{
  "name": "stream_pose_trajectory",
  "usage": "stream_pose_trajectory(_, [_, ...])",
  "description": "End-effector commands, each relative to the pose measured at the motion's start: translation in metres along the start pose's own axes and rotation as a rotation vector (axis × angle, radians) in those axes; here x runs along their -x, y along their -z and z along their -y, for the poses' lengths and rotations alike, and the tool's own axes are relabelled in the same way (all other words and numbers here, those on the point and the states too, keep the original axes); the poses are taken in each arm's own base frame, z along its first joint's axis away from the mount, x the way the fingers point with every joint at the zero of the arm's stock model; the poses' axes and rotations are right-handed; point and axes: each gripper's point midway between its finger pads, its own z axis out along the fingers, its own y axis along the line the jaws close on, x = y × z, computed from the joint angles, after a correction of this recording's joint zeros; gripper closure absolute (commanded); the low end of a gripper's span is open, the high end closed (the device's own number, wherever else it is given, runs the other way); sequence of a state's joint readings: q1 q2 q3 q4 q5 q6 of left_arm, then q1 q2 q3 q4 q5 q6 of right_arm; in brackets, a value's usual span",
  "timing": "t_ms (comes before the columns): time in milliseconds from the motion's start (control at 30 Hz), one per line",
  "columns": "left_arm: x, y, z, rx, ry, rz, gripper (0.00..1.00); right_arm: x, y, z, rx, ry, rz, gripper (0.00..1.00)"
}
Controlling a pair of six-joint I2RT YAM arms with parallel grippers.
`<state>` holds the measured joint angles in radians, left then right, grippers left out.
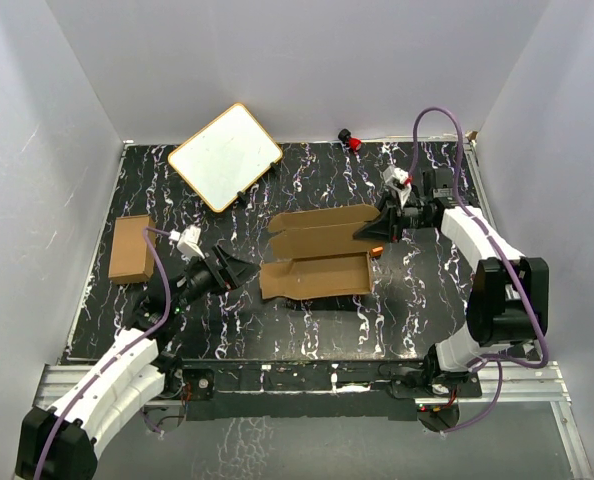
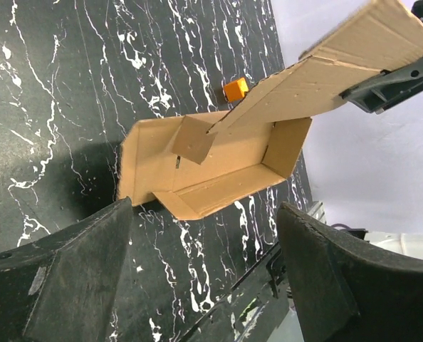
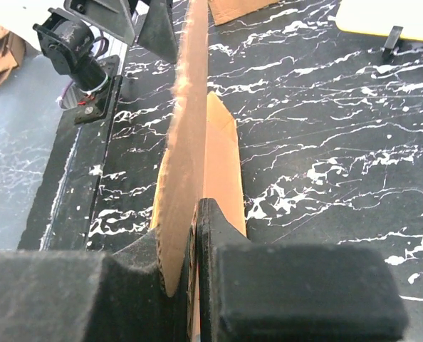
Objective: Fold the paper box
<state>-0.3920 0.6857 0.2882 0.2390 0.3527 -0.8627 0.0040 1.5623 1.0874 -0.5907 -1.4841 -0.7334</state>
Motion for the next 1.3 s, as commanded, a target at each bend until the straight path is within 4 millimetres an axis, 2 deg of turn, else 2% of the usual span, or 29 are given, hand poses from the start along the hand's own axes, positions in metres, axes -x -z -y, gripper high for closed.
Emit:
stream_pose_trajectory(0, [0.013, -0.001, 0.008, -0.033, -0.080, 0.049, 0.19, 0.026, 0.006, -0.018, 0.065, 0.289, 0.115, 0.92])
stream_pose_trajectory(167, [0.012, -0.003, -0.004, -0.031, -0.142, 0.093, 0.21, 0.024, 0.012, -0.021, 0.046, 0.328, 0.141, 0.92])
stream_pose_trajectory(367, [0.003, -0.010, -0.013, -0.024, -0.120, 0.058, 0.24, 0.021, 0.014, -0.025, 0.035, 0.390, 0.169, 0.90])
stream_pose_trajectory(667, [-0.022, -0.035, -0.029, 0.070, -0.131, -0.031, 0.31, 0.020, 0.014, -0.029, 0.030, 0.415, 0.190, 0.89])
stream_pose_trajectory(800, [-0.024, -0.043, -0.036, 0.117, -0.144, -0.044, 0.33, 0.019, 0.014, -0.029, 0.030, 0.415, 0.192, 0.90])
stream_pose_trajectory(1100, [-0.046, -0.060, -0.046, 0.141, -0.140, -0.109, 0.38, 0.018, 0.014, -0.030, 0.029, 0.415, 0.197, 0.90])
stream_pose_trajectory(1267, [-0.051, -0.065, -0.045, 0.139, -0.131, -0.124, 0.46, 0.017, 0.014, -0.029, 0.028, 0.411, 0.198, 0.90])
